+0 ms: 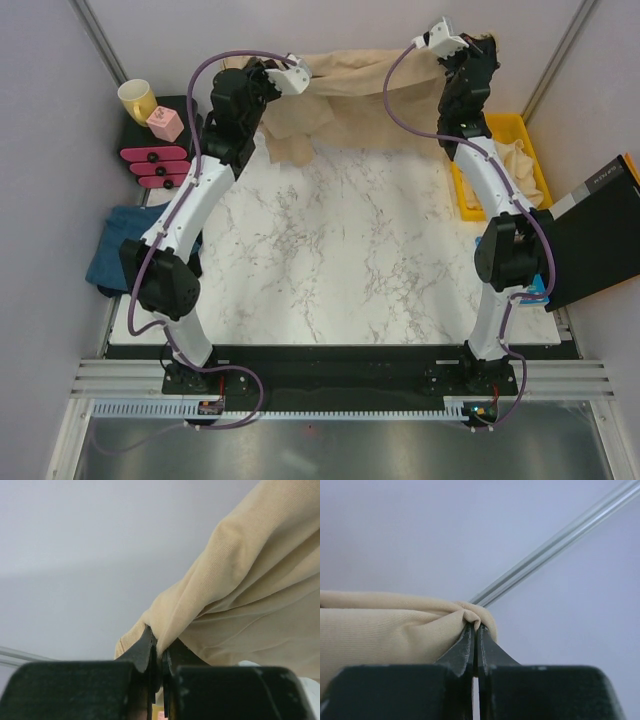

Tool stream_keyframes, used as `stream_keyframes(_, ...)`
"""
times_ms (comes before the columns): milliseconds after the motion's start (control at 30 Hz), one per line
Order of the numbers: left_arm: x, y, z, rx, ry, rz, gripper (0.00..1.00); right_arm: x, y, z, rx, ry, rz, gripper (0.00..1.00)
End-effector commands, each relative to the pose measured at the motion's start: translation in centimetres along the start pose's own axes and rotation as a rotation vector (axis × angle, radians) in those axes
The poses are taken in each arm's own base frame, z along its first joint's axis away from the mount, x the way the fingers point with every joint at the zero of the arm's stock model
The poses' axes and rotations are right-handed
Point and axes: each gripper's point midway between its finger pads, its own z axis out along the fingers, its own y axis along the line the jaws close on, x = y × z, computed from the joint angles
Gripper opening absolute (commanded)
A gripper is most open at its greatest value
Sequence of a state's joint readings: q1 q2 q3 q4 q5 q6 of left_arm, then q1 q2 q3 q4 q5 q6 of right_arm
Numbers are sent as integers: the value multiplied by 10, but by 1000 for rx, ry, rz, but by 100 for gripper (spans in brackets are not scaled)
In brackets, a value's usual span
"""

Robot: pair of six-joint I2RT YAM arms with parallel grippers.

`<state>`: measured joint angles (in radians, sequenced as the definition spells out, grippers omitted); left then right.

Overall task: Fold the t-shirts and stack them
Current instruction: Flatten the tshirt out

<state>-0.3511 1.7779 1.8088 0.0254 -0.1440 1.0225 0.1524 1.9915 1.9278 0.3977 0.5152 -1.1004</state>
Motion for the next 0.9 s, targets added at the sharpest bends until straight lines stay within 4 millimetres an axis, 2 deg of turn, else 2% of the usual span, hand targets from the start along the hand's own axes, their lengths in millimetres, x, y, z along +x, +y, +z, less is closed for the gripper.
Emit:
stream_keyframes(0, -56, 106, -25, -299, -163, 70, 2, -27, -91, -8, 256, -69, 113, 0)
stream_keyframes(100, -63, 117, -41, -323, -181, 96, 2, -34, -107, -18, 234, -86, 134, 0)
stream_keyframes(133, -63, 118, -46, -321, -182, 103, 2, -34, -105, -19, 202, -83, 127, 0)
stream_keyframes(167, -57, 103, -45, -276, -175, 121, 2, -31, -90, -19, 115, -70, 116, 0)
stream_keyframes(200, -53, 92, -56, -192, -154, 143, 2, -31, -95, -24, 83, -72, 120, 0)
stream_keyframes(267, -46, 57, -65, -38, -164, 162, 2, -22, -77, -31, -38, -46, 98, 0)
stream_keyframes(300, -27, 16, -78, 159, -109, 177, 2, -20, -77, -40, -73, -37, 126, 0)
stream_keyframes(333, -38, 11, -101, 233, -171, 175, 2, -18, -69, -47, -141, -37, 121, 0)
stream_keyframes(367, -28, -12, -115, 338, -164, 181, 2, -7, -48, -60, -257, -11, 90, 0)
stream_keyframes(400, -15, -39, -137, 475, -136, 191, 2, -10, -40, -81, -352, -69, 81, 0)
stream_keyframes(433, -21, -41, -158, 522, -175, 187, 2, -5, -28, -97, -437, -81, 50, 0)
stream_keyframes(467, -19, -50, -170, 572, -175, 180, 2, -4, -24, -110, -479, -110, 32, 0)
stream_keyframes(500, -12, -62, -186, 651, -151, 169, 2, -9, -22, -131, -545, -183, 7, 0)
stream_keyframes(533, -20, -57, -194, 663, -170, 145, 2, -6, -17, -141, -590, -193, -13, 0)
stream_keyframes(567, -22, -55, -199, 676, -172, 131, 2, -10, -22, -148, -592, -212, -11, 0)
stream_keyframes(633, -29, -53, -202, 687, -180, 85, 2, -11, -22, -148, -594, -200, 22, 0)
stream_keyframes(667, -27, -56, -198, 694, -175, 77, 2, -8, -16, -143, -597, -181, 27, 0)
stream_keyframes(733, -24, -61, -190, 701, -151, 64, 2, -10, -19, -134, -571, -154, 64, 0)
stream_keyframes(767, -18, -67, -184, 711, -129, 58, 2, -7, -8, -129, -583, -135, 72, 0)
stream_keyframes(833, 6, -94, -169, 768, -41, 61, 2, -8, -2, -123, -576, -114, 81, 0)
stream_keyframes(867, 14, -104, -166, 788, -16, 65, 2, -4, 11, -121, -591, -96, 71, 0)
